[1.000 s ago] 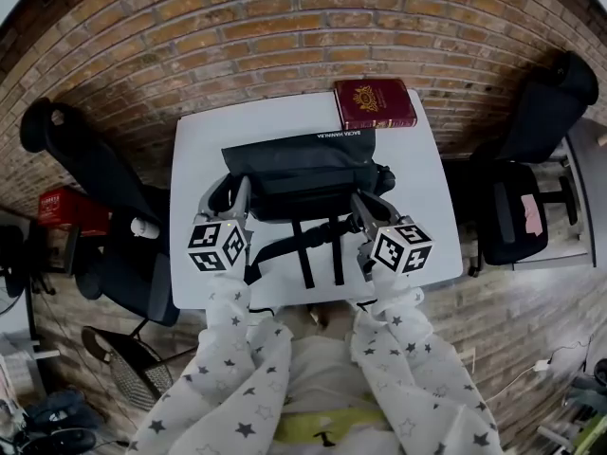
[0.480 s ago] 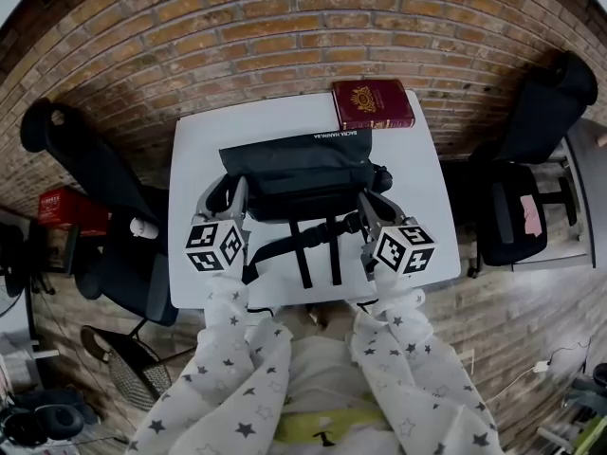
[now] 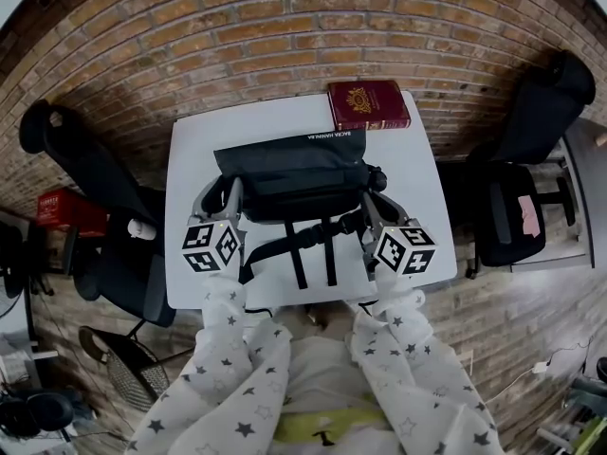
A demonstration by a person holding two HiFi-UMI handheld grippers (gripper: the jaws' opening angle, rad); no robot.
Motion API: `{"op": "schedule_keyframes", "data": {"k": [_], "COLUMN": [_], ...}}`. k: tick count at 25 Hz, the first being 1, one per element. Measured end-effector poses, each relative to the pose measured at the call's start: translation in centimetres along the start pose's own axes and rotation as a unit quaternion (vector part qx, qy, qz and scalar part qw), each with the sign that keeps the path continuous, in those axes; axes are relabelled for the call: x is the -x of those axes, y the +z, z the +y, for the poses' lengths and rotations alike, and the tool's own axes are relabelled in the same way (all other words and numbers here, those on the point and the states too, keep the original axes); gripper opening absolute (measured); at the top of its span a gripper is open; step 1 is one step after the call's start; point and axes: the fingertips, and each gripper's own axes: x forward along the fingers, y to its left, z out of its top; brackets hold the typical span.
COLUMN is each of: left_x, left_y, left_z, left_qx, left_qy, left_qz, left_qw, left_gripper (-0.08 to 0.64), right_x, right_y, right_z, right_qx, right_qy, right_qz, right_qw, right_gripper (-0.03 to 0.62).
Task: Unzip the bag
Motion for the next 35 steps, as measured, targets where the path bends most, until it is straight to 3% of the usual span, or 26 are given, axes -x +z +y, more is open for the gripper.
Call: {"op": "schedule_keyframes", "data": {"k": [9, 18, 24, 29, 35], "left_x": [0.6, 3.5, 5.1, 5.7, 6.3], "left_y": [0.0, 0.8, 0.2, -0.2, 0.5], "left_z": [-0.1, 0.0, -2.4, -4.1, -5.3], "left_qx": [0.018, 0.003, -0.010, -0.015, -0.016], "left_qy": [-0.011, 0.012, -0.006, -0.025, -0.041], "left_qz": [0.002, -0.009, -0.003, 0.002, -0.002], "left_qw": [0.9998, 0.9999, 0.9999, 0.9996, 0.9990], "left_gripper": [0.129, 0.133, 0.093, 0.008, -0.002], "right_x": [0.5, 1.7, 2.4, 3.1, 3.4], "right_y": [0.1, 1.3, 3.1, 5.0, 6.4], "right_z": [-0.3, -1.1, -0.1, 0.9, 2.6], "right_qx": [0.026, 0.042, 0.081, 0.101, 0.108], "right_qy": [0.018, 0.007, 0.007, 0.012, 0.033], "right_qz": [0.029, 0.008, -0.022, -0.048, -0.064], "right_qw": [0.999, 0.999, 0.996, 0.994, 0.991], "right_gripper": [0.048, 0.120, 0.088, 0.029, 0.009]}}
